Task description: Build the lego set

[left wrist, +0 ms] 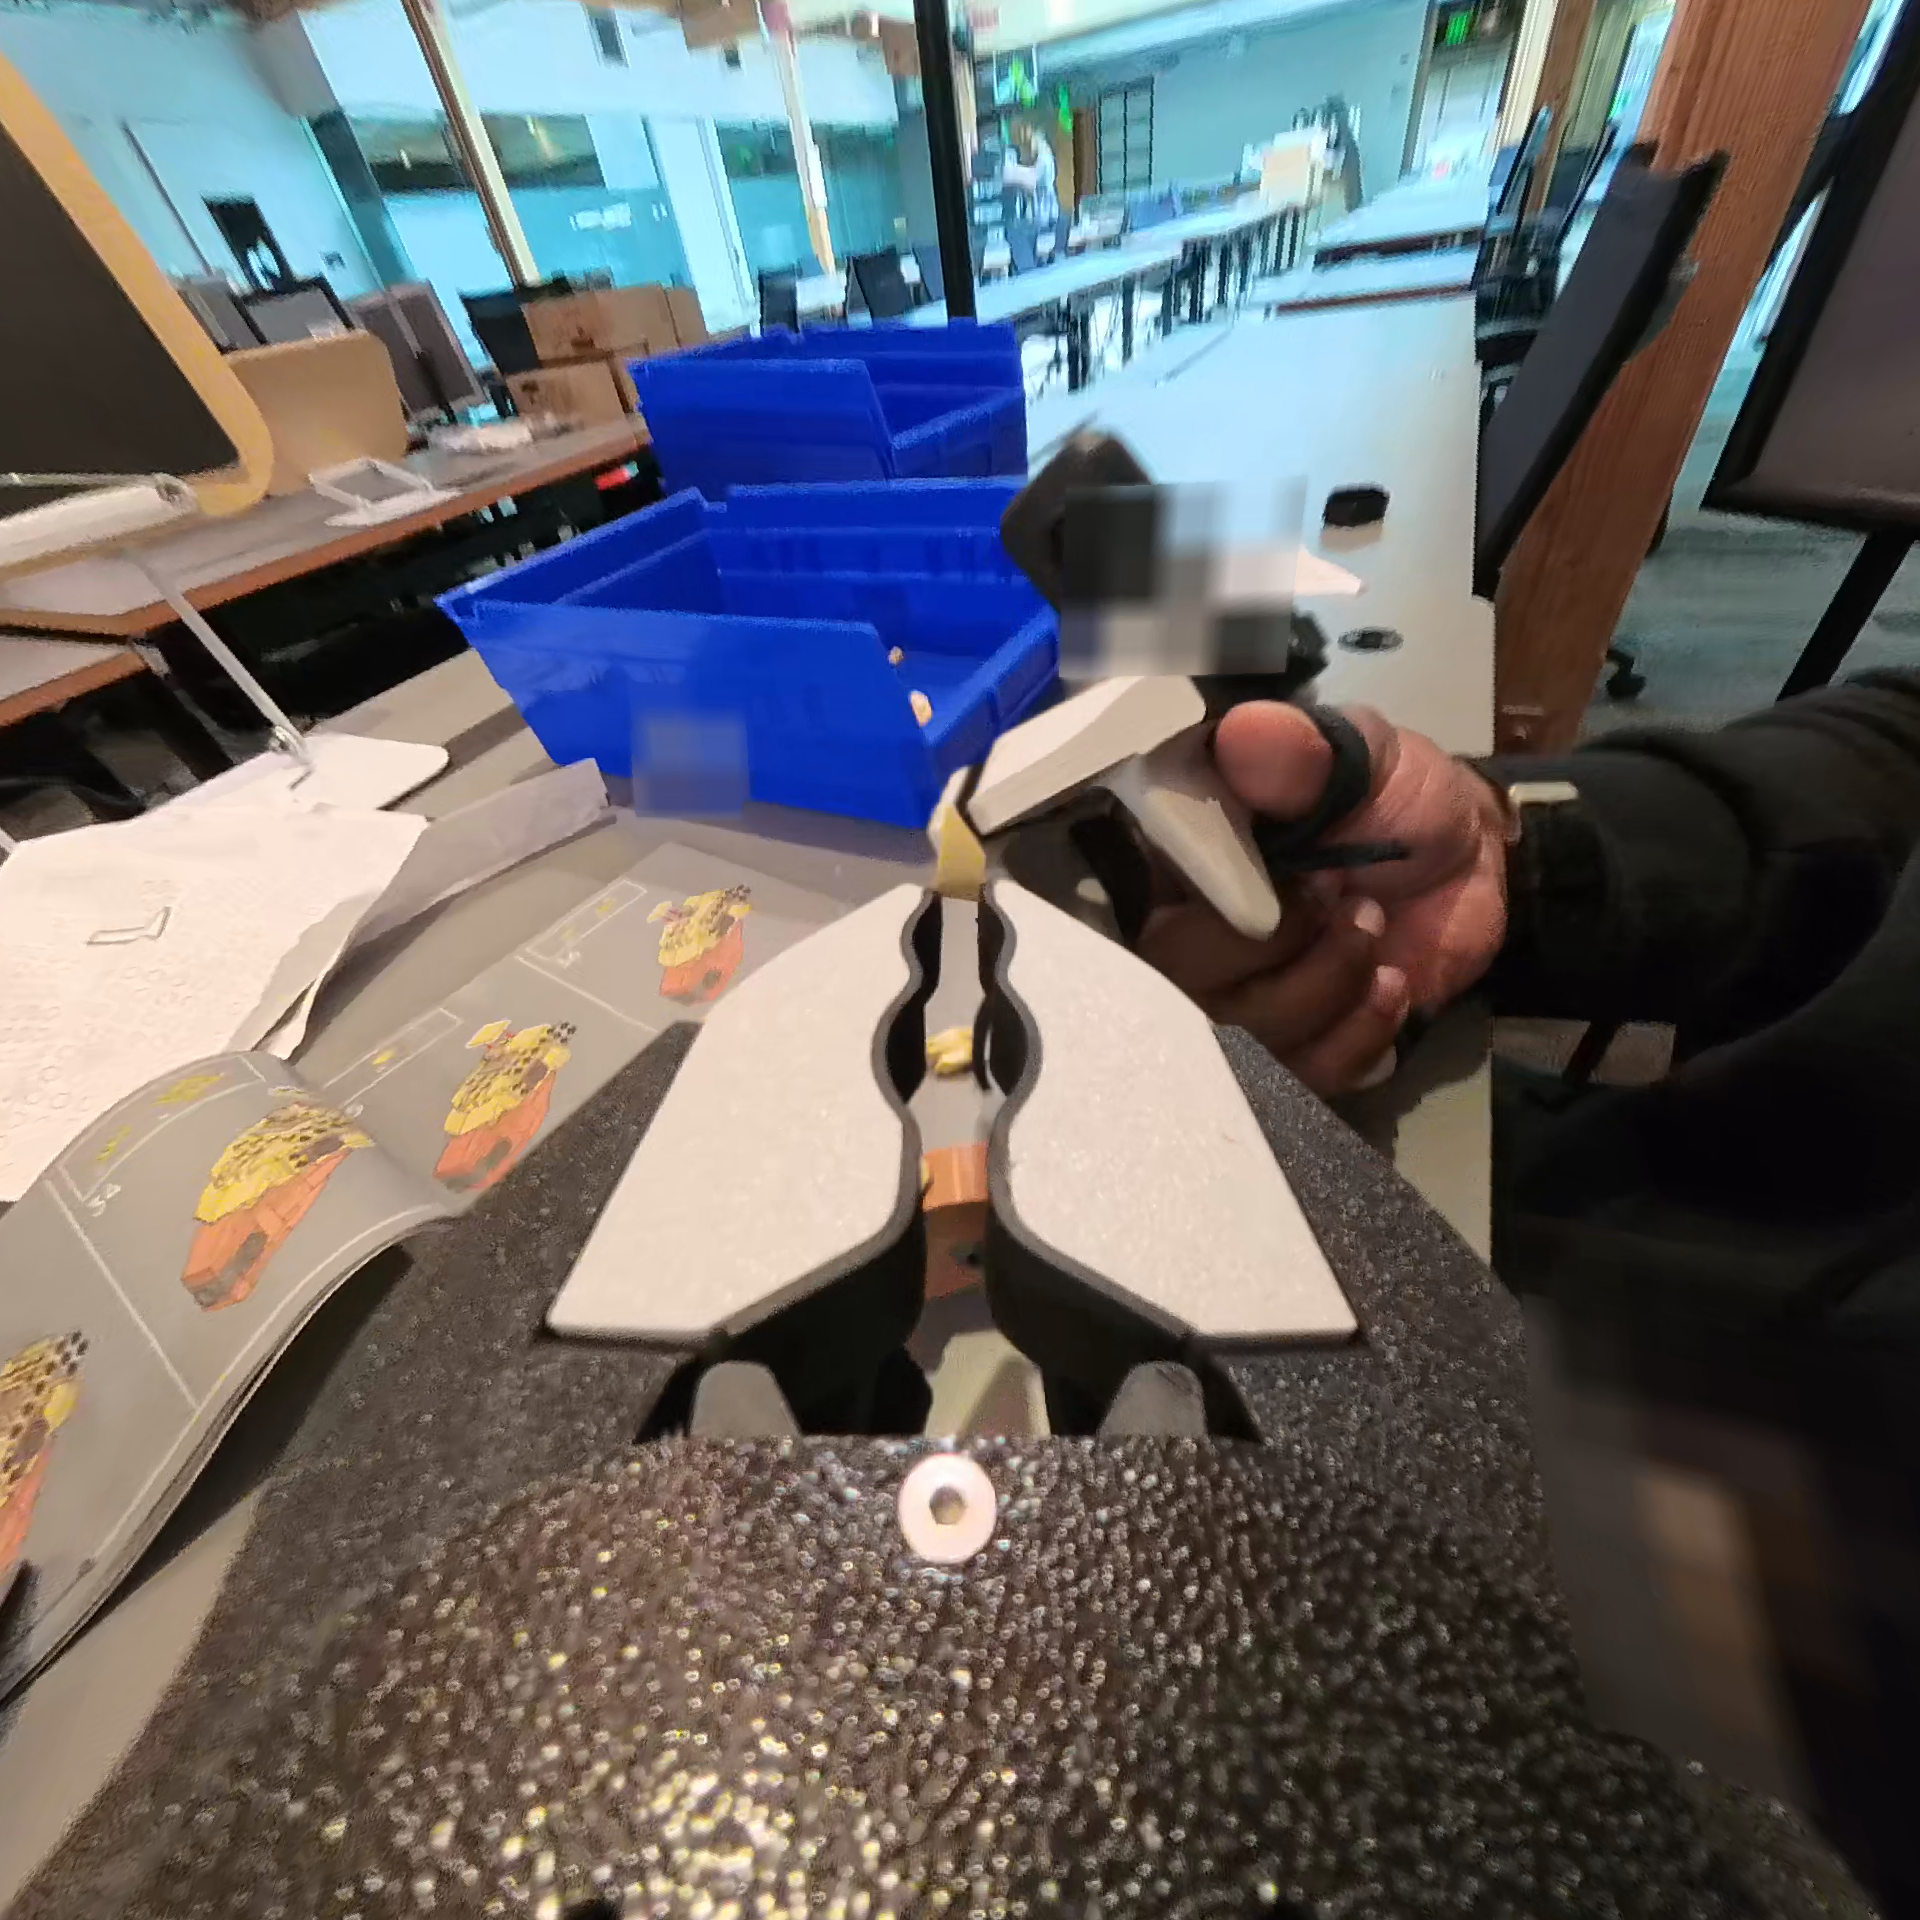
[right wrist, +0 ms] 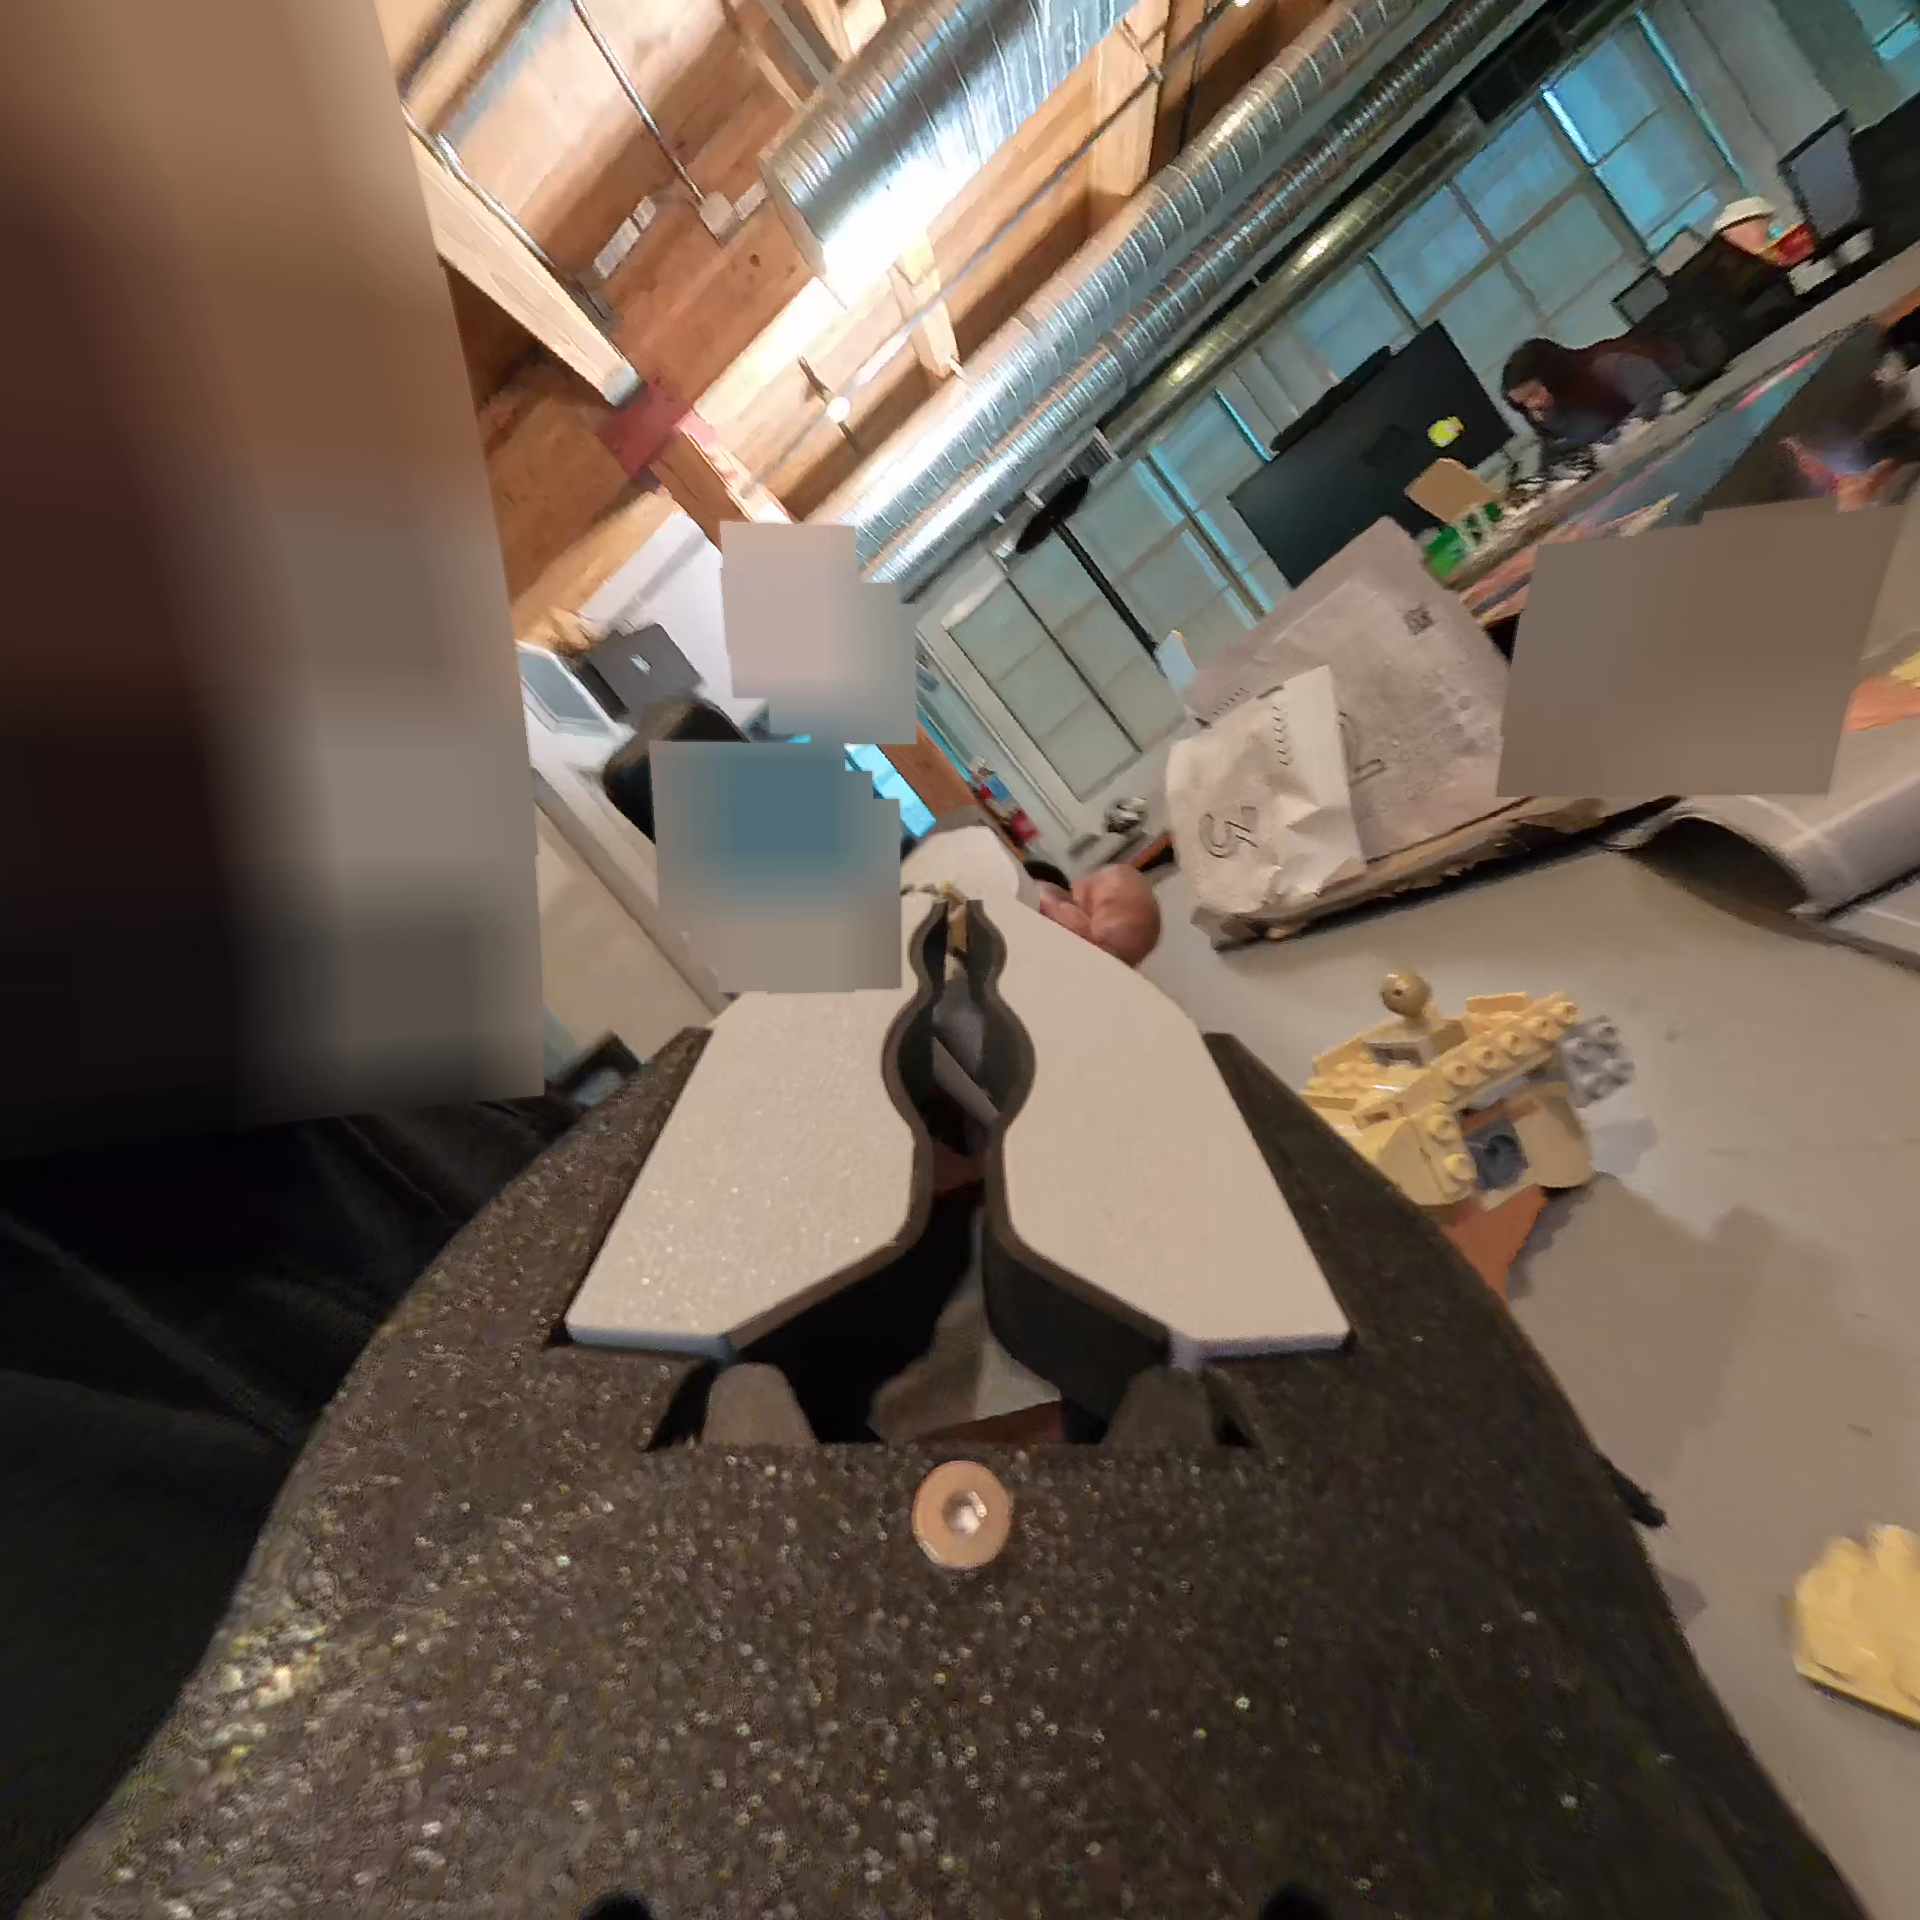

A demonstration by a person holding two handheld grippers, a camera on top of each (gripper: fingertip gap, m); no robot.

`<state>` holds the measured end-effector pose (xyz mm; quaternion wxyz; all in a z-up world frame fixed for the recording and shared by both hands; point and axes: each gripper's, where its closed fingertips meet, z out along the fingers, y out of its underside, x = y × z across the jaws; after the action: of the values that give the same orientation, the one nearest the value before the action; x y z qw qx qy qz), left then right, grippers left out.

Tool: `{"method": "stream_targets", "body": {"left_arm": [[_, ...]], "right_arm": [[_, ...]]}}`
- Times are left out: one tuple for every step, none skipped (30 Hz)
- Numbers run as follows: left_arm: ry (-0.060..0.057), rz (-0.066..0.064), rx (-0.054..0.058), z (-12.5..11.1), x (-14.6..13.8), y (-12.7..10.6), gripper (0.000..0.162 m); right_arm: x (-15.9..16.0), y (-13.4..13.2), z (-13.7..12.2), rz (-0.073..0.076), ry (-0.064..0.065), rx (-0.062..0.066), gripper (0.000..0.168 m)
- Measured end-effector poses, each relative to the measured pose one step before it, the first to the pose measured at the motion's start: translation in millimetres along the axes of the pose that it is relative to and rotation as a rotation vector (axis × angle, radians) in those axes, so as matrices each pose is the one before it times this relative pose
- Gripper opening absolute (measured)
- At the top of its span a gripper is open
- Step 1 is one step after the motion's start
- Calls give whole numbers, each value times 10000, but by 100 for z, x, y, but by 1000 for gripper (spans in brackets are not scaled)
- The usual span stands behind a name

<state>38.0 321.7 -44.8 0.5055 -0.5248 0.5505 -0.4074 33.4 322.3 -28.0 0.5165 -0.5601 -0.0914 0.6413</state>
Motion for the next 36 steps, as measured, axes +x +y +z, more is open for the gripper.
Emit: {"method": "stream_targets", "body": {"left_arm": [[50,64,-364,-50,-71,342,6],[103,70,-373,-71,-19,350,6],[150,66,-397,-77,32,371,6],[114,55,-426,-64,-8,398,2],[80,53,-489,-52,-79,481,0],[146,96,-509,-10,26,501,0],[175,121,-536,33,90,508,0],[139,160,-450,60,70,404,0],[20,136,-291,109,-66,231,0],[-35,-22,-245,233,-186,257,0],[21,-180,-272,449,-164,425,0],[7,-193,-237,537,-145,530,0],[-120,-94,-179,433,-199,539,0],[-292,-15,-116,159,-350,479,0],[-269,31,27,-115,-302,305,0],[-207,-103,284,-328,-264,29,0],[-60,-304,447,-391,-128,-137,0],[149,-367,427,-370,100,-155,0],[247,-268,294,-319,265,-60,0],[147,-138,126,-278,141,45,0],[56,7,2,-221,22,107,5],[13,81,-68,-200,-41,122,8],[14,83,-67,-164,-61,59,9],[21,41,-8,-120,-62,-37,9],[59,-13,41,-69,-2,-72,10],[104,-61,47,-1,67,-46,10],[112,-82,29,58,97,5,10],[85,-51,20,94,93,36,10],[38,-16,1,110,57,77,10],[26,7,-18,121,74,64,11],[40,25,-11,102,118,31,11],[47,38,6,87,126,-21,11],[33,44,8,62,112,-34,10],[1,39,5,42,64,-19,10],[-19,21,-2,7,21,17,10],[-20,-8,-12,5,31,63,10]], "right_arm": [[355,150,-201,-560,388,-303,2],[265,47,-238,-621,359,-302,3],[173,50,-238,-715,303,-348,3],[286,218,-194,-803,376,-481,3],[278,468,-116,-910,374,-657,5],[146,665,-32,-986,308,-781,7],[58,706,67,-996,258,-796,10],[1,550,128,-932,234,-659,12],[-59,402,199,-741,165,-497,14],[64,531,259,-443,148,-503,16],[466,780,307,-115,299,-574,16],[827,691,251,5,505,-387,16],[544,483,83,-23,334,-121,16],[373,389,-128,-7,209,-45,16],[515,334,-341,-21,310,-30,17],[497,339,-483,-60,290,-17,17],[548,334,-543,-6,286,34,17],[559,384,-504,95,252,51,17],[238,370,-454,139,21,-8,16],[32,181,-477,121,-102,-6,16],[-185,338,-399,23,-228,-137,15],[-287,716,-231,-13,-283,-418,14],[-357,959,-125,-78,-295,-619,14],[-370,892,-83,-220,-223,-593,15],[-569,682,-68,-332,-258,-457,14],[-805,505,-67,-374,-366,-349,15],[-905,345,-44,-376,-395,-253,14],[-813,290,-7,-387,-332,-211,14],[-574,278,40,-374,-224,-202,15],[-360,286,83,-338,-158,-189,15],[-127,286,114,-252,-107,-193,16],[-5,156,132,-138,-92,-152,17],[-113,-21,129,-75,-195,-90,19],[-231,-149,123,-85,-259,-34,19],[-189,-169,103,-146,-207,-43,21],[-101,-56,131,-157,-126,-103,22]]}}
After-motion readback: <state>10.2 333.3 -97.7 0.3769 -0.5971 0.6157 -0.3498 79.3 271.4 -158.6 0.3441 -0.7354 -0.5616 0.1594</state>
